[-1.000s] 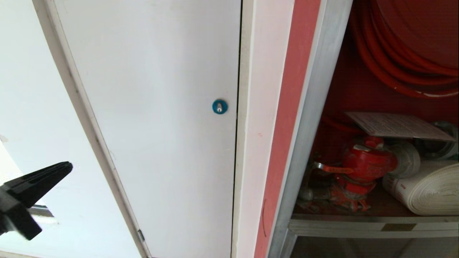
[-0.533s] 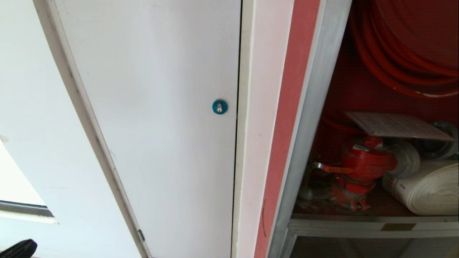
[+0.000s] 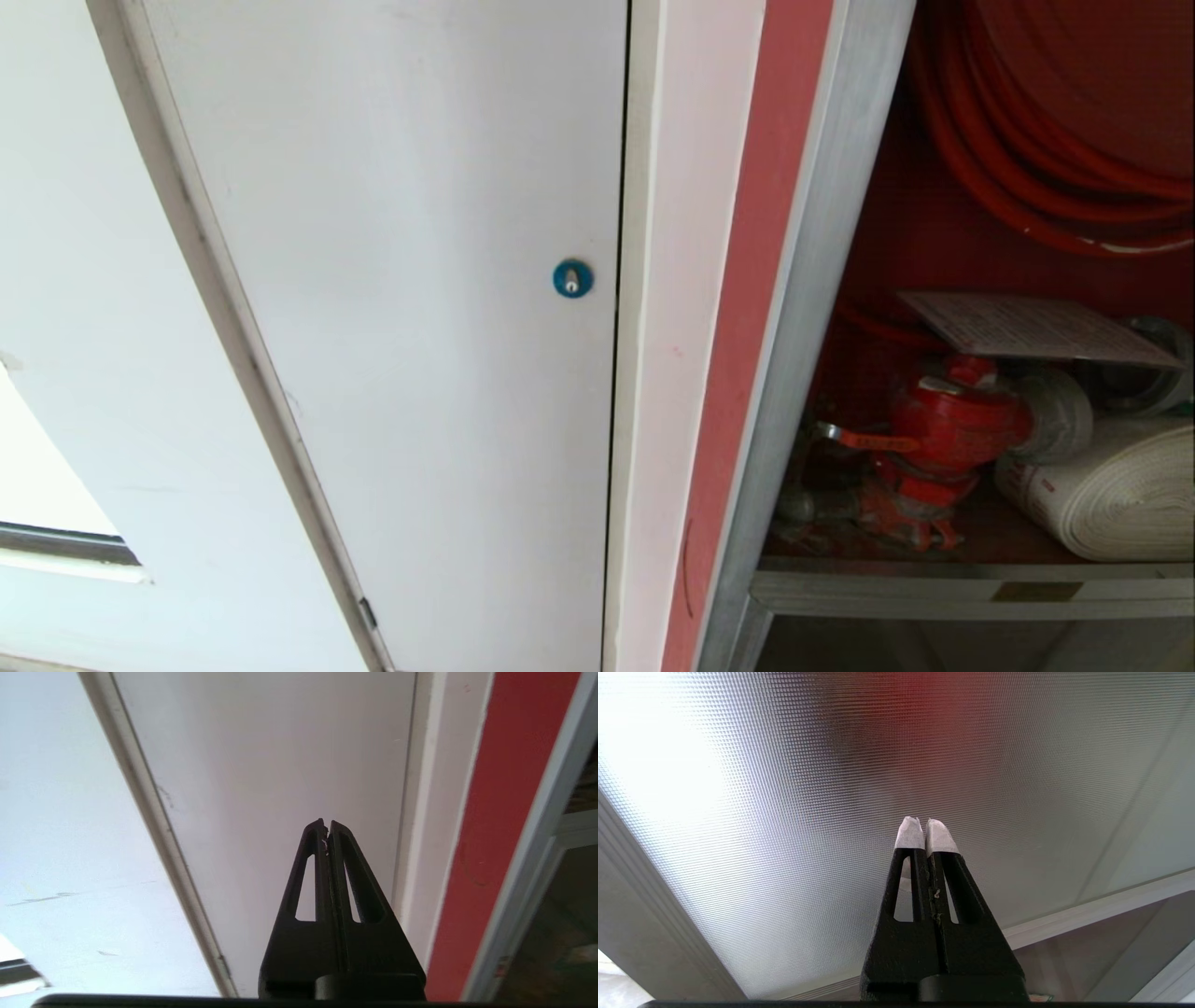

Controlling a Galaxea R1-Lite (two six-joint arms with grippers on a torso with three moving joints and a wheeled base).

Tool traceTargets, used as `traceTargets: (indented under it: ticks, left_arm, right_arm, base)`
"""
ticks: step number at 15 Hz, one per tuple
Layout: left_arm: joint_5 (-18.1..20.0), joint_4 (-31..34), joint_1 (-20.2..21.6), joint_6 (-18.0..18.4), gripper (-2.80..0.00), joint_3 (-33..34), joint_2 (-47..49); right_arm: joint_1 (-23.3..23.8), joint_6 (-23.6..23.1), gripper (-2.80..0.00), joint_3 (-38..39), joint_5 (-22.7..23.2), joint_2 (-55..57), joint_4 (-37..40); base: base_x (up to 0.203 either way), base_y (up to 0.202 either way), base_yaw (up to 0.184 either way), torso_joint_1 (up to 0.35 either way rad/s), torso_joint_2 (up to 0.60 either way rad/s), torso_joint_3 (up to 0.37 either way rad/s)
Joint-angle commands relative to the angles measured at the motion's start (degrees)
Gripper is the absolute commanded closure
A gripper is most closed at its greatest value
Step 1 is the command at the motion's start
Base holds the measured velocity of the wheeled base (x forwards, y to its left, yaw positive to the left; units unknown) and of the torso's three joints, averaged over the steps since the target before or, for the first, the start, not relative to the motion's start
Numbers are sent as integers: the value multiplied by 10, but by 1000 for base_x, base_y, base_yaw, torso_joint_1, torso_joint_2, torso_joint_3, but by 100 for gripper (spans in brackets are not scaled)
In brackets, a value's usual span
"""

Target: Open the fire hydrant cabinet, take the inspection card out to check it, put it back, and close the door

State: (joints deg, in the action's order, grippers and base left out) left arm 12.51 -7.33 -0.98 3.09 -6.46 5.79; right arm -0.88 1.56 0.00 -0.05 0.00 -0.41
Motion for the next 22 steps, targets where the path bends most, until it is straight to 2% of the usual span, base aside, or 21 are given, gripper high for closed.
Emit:
traceTargets:
  ticks: [1, 2, 4, 5, 6, 9, 13, 16, 22]
  left_arm:
    - [-43, -3, 3, 22, 0, 33, -59]
    - [-66, -5, 4, 36, 0, 39, -57]
    - [-71, -5, 4, 53, 0, 59, -57]
    - [-87, -4, 4, 66, 0, 71, -57]
    - [-104, 1, 4, 68, 0, 72, -57]
    - [-119, 11, 4, 70, 0, 72, -57]
    - [-114, 65, 4, 54, 0, 71, -57]
    - [-115, 72, 4, -8, 0, 68, -57]
    - [-115, 72, 4, -10, 0, 68, -57]
  right_arm:
    - [0, 0, 0, 2, 0, 1, 0]
    - [0, 0, 0, 2, 0, 1, 0]
    - [0, 0, 0, 2, 0, 1, 0]
    - [0, 0, 0, 2, 0, 1, 0]
    - [0, 0, 0, 2, 0, 1, 0]
    - [0, 0, 0, 1, 0, 1, 0]
    - [0, 0, 0, 2, 0, 1, 0]
    - [0, 0, 0, 2, 0, 1, 0]
    - [0, 0, 0, 2, 0, 1, 0]
  base:
    - [0, 0, 0, 0, 0, 0]
    - [0, 0, 0, 0, 0, 0]
    - [0, 0, 0, 0, 0, 0]
    - [0, 0, 0, 0, 0, 0]
    - [0, 0, 0, 0, 0, 0]
    - [0, 0, 0, 0, 0, 0]
    - [0, 0, 0, 0, 0, 0]
    - [0, 0, 0, 0, 0, 0]
    - [0, 0, 0, 0, 0, 0]
